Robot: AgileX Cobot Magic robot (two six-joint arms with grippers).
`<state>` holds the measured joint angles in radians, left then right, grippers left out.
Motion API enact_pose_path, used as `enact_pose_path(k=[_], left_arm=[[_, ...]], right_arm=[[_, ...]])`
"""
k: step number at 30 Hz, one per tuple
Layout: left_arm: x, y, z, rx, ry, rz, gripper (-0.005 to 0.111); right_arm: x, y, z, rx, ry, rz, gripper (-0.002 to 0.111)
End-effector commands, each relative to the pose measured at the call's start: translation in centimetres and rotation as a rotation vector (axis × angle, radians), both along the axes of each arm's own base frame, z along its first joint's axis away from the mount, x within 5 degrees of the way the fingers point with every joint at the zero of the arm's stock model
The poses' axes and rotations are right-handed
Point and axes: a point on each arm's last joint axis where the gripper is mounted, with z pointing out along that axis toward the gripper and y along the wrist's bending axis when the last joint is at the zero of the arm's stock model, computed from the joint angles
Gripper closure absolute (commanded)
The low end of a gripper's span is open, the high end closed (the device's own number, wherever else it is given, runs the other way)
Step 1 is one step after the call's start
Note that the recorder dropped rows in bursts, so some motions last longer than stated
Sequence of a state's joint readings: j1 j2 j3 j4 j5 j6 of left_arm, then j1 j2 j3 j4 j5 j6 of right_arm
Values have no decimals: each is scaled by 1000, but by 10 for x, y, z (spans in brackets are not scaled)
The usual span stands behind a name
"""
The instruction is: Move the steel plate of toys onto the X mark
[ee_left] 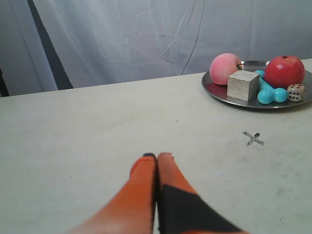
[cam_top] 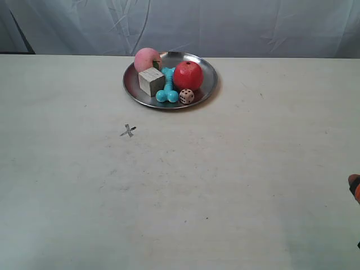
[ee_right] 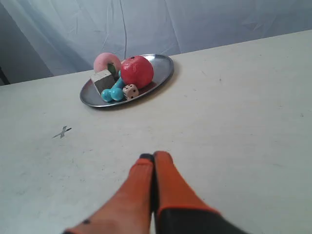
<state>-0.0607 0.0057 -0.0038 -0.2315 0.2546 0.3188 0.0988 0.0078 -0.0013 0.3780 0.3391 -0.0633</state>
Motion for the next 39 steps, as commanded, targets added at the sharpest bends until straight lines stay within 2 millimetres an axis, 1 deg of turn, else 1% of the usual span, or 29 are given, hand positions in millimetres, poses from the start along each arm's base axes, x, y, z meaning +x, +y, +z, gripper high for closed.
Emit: enact_pose_path(k=[1,8,9,10,11,12,13,14,15,17,19,21,24,28,33,35,37,39], left_arm=[[0,0,1,-8,-20,4,107],[0,0,1,-8,-20,4,107],[0,0,1,-8,-20,4,107],[0,0,1,-8,-20,4,107],[0,0,1,-8,-20,4,107],[0,0,1,-8,-20,4,107],[0,0,1,-8,-20,4,107],[0,0,1,-8,-20,4,107],[0,0,1,-8,-20,4,107],[0,0,1,-8,-20,4,107],[0,0,1,-5,-20,4,107],[0,1,1,15,-25,7,107],[0,1,1,40,-27,8,107],[1,2,4,52,-65,17,107],[1,6,24,-194,-266,75,107],[0,11,32,-273,-349,111,107],[-3,17,41,-404,-450,153,107],[-9,23,55,-531,-603,181,107]], right_arm=[[0,0,0,3,-10,-7,108],[0,0,1,23,-11,-7,108],[0,2,2,111,-4,-8,108],[-1,5,4,286,19,-4,108],[-2,10,8,533,54,4,108],[-2,11,12,686,59,-1,108],[0,9,17,819,31,-24,108],[1,5,21,910,-2,-58,108],[2,0,24,964,-38,-95,108],[3,-7,27,931,-112,-152,108],[3,-8,27,891,-127,-157,108],[3,-6,26,885,-116,-147,108],[2,2,22,867,-38,-80,108],[-2,8,30,860,-8,-15,108],[-1,3,38,912,-64,-48,108],[-2,5,39,995,-34,-27,108],[-3,7,42,1074,-15,-9,108],[-4,7,45,1126,-11,-2,108]])
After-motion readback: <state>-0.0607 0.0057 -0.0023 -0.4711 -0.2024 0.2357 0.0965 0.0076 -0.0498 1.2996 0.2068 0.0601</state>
